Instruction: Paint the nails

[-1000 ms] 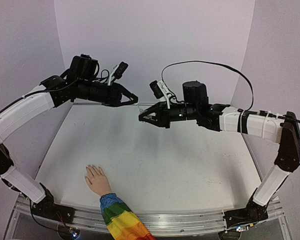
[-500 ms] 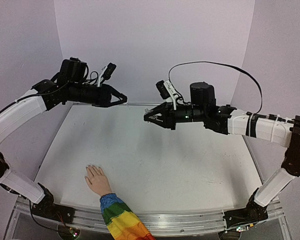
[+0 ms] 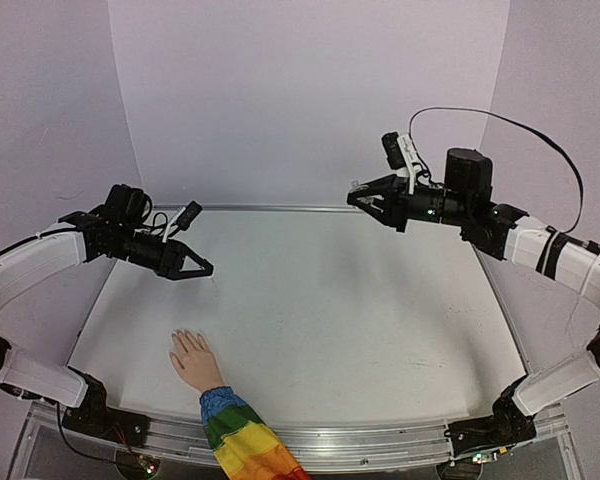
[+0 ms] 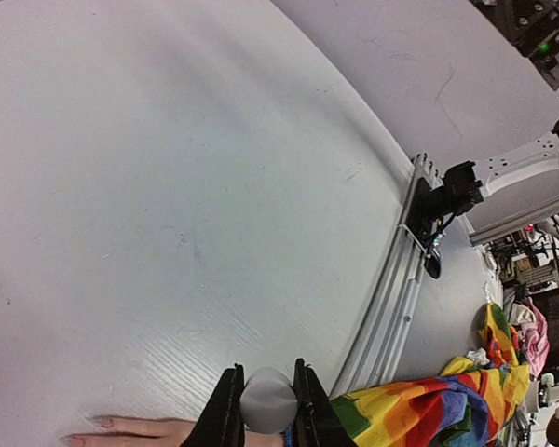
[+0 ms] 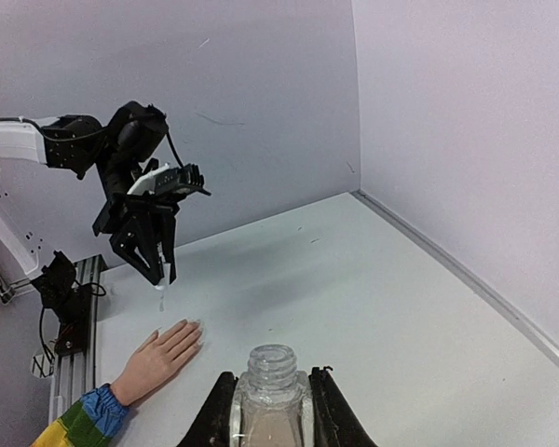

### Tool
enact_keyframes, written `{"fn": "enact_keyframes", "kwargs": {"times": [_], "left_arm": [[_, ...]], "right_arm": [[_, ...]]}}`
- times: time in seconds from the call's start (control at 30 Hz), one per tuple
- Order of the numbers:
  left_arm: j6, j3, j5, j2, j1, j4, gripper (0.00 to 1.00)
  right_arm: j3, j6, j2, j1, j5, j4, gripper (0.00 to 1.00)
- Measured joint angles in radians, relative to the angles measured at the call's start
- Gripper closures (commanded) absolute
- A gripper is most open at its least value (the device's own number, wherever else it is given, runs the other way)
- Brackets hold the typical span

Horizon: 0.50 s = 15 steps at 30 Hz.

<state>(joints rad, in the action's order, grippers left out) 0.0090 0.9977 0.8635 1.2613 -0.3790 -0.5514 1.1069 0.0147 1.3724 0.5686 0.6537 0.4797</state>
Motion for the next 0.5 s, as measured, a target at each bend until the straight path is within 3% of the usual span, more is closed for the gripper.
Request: {"fn": "enact_keyframes", "kwargs": {"times": [0.27,0.5], "left_arm": [[0.088,-0.031,-0.16,0.028,0.038,-0.085,1.0],[0.041,-0.057,-0.285,0.079,0.124,-0.168,1.0]], "right_arm": [[-0.019,-0.049,-0.045,-0.062,0.0,-0.046,1.0],[-0.023,-0.041,-0.002,-0.109,0.034,-0.061,1.0]]}}
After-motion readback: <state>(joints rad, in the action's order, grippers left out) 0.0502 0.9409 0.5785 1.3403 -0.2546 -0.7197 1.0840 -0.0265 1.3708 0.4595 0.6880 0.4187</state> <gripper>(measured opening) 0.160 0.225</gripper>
